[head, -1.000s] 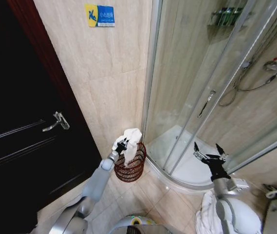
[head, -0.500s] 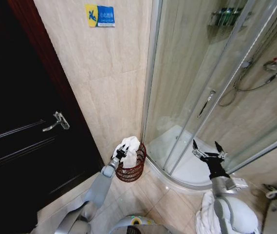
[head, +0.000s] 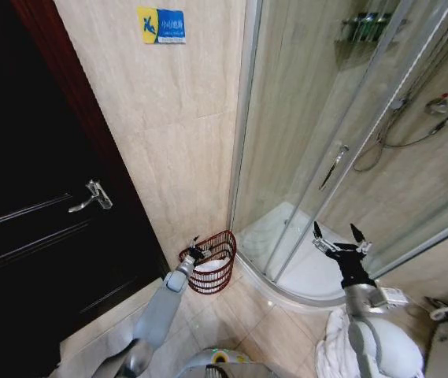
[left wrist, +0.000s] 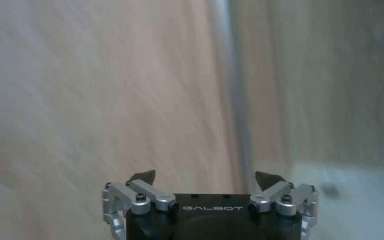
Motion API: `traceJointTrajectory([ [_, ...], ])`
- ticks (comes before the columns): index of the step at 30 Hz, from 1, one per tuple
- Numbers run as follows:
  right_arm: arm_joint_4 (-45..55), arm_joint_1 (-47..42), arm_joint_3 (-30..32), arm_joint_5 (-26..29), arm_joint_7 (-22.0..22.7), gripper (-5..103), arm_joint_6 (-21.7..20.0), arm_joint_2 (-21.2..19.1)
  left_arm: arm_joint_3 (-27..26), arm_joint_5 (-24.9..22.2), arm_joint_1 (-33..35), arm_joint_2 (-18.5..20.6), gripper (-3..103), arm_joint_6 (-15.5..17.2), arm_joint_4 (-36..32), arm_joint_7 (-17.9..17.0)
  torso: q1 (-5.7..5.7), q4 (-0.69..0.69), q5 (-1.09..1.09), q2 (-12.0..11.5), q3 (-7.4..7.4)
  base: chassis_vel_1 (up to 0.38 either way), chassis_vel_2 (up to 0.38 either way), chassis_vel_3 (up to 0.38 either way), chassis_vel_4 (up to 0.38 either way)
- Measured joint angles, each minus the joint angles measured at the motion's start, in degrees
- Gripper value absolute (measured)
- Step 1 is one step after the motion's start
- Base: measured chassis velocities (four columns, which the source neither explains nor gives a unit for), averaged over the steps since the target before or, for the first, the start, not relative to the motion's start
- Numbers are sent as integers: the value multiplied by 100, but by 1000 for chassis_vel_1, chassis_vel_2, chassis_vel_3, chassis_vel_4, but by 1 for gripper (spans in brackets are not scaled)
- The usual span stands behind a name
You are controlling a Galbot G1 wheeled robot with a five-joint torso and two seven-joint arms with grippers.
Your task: Discard the used towel into the hamper.
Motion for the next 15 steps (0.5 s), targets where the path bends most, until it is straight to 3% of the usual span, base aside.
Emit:
traceJointTrajectory([
  [2,12,-3,-12,-2,-3,100,-5,8,-56,-106,94,53,99,24,-215,-10,0,0,1,0,0,0,0,0,0],
  [4,79,-19,-61,-4,-28,100,-52,31,-268,-487,521,280,100,98,-1017,-105,0,0,1,0,0,0,0,0,0],
  [5,79,-19,-61,-4,-28,100,-52,31,-268,-487,521,280,100,98,-1017,-105,0,0,1,0,0,0,0,0,0],
  [10,200,-152,-166,-21,-121,100,-108,34,-785,-1305,1601,739,100,341,-2478,-305,0,2,-1,0,0,0,0,0,0],
  [15,272,-238,-183,-32,-161,100,-122,57,-1281,-1657,2176,924,100,444,-3232,-341,-1,0,0,0,0,0,0,0,0],
])
